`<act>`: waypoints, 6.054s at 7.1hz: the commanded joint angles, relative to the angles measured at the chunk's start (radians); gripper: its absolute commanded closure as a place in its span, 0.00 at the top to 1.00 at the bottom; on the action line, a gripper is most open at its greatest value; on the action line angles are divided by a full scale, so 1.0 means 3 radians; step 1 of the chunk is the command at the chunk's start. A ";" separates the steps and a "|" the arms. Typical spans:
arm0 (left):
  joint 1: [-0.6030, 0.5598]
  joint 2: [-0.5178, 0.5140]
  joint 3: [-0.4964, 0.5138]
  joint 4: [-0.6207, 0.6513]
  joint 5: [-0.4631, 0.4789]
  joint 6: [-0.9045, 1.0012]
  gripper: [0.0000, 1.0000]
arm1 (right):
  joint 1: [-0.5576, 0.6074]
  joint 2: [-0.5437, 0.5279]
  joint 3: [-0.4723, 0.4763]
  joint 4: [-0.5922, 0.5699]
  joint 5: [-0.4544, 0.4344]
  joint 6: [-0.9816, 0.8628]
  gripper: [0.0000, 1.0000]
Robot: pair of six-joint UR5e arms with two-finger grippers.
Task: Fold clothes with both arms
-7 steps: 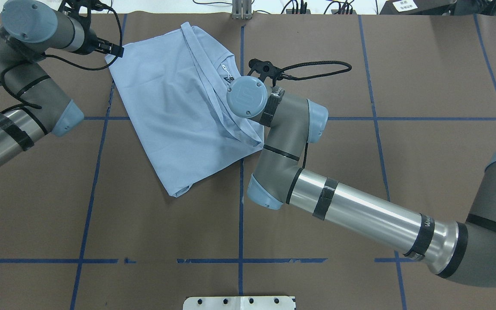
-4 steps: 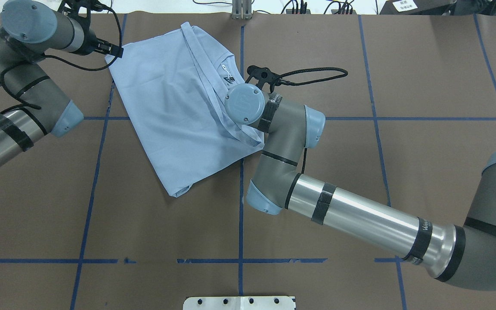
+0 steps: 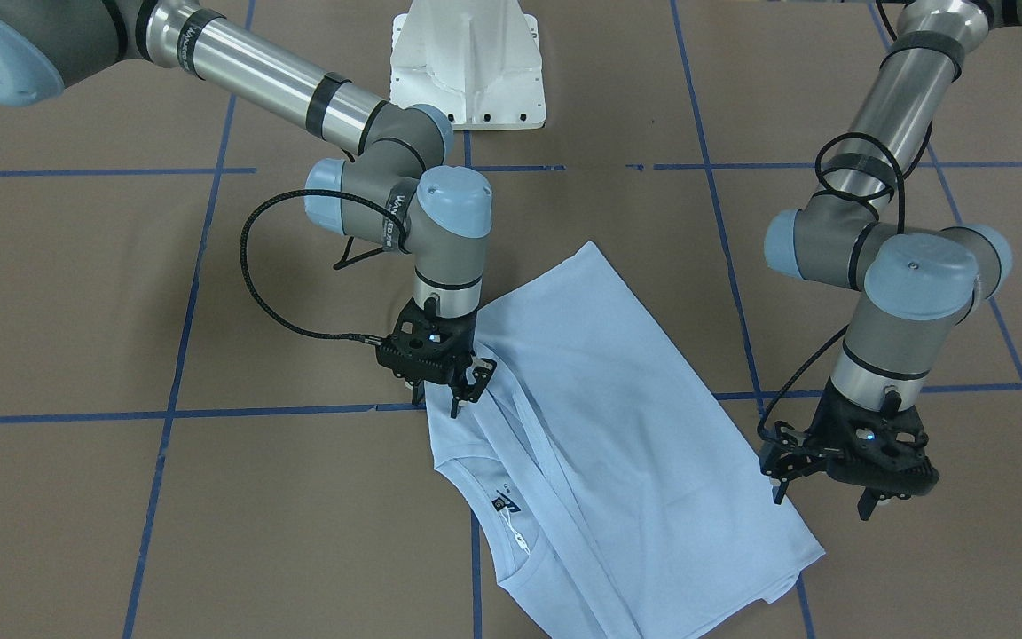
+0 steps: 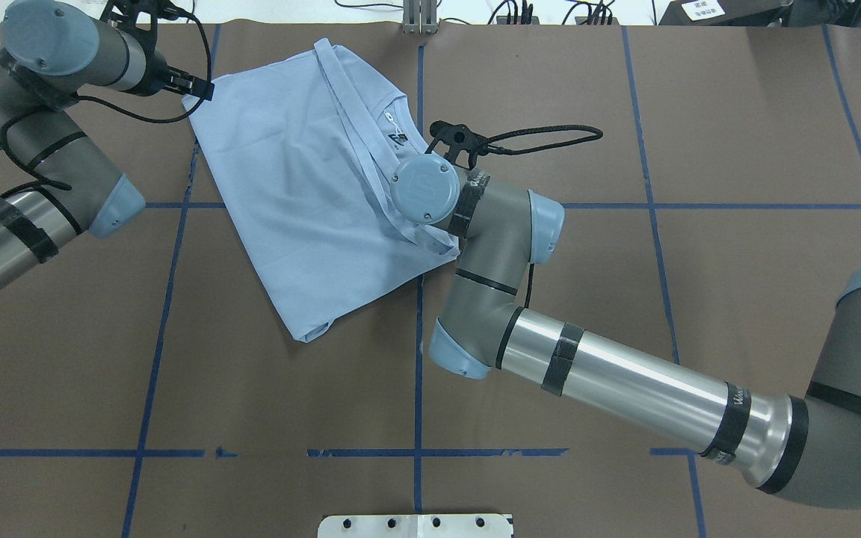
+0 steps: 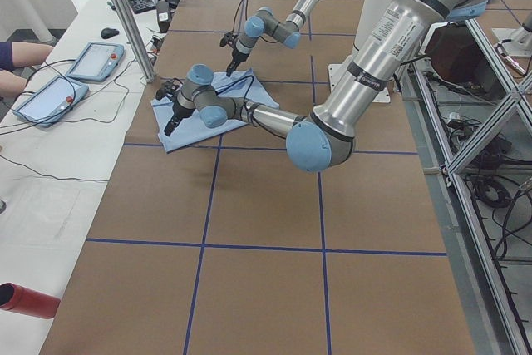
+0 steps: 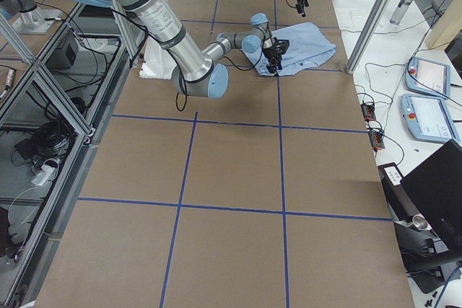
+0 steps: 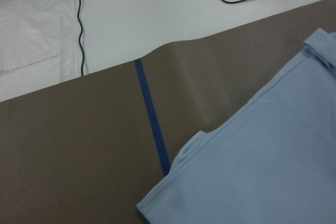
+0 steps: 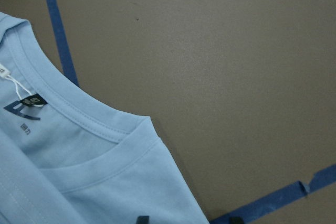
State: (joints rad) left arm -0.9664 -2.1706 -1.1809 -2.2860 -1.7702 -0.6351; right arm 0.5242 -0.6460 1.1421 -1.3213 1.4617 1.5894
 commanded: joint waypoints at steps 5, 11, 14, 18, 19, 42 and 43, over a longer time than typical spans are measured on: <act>0.0000 0.0005 -0.0001 -0.0004 0.0000 0.0000 1.00 | -0.0004 0.0026 0.0038 0.0007 -0.0050 -0.0006 0.00; 0.0000 0.0005 -0.0001 -0.0024 0.0000 -0.0005 1.00 | -0.0456 -0.1291 0.2008 -0.0543 -0.0278 -0.0022 0.00; 0.0000 0.0000 -0.0006 -0.0024 0.0000 -0.0005 1.00 | -0.0969 -0.1711 0.2405 -0.0683 -0.0730 0.0290 0.00; 0.0000 0.0000 -0.0006 -0.0029 0.0000 -0.0005 1.00 | -0.0894 -0.1764 0.2757 -0.0688 -0.0472 -0.0298 1.00; 0.0000 0.0000 -0.0006 -0.0029 0.0000 -0.0005 1.00 | -0.0873 -0.1713 0.2718 -0.0688 -0.0409 -0.0495 1.00; 0.0010 0.0021 -0.0011 -0.0055 -0.0005 -0.0056 1.00 | -0.0934 -0.1764 0.2472 -0.0668 -0.0505 -0.0819 1.00; 0.0015 0.0026 -0.0011 -0.0080 -0.0005 -0.0061 1.00 | -0.0828 -0.1753 0.2513 -0.0648 -0.0485 -0.0834 1.00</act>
State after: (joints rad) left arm -0.9628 -2.1640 -1.1837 -2.3044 -1.7712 -0.6523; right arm 0.2554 -1.1788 1.8882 -1.5219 1.3127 1.3423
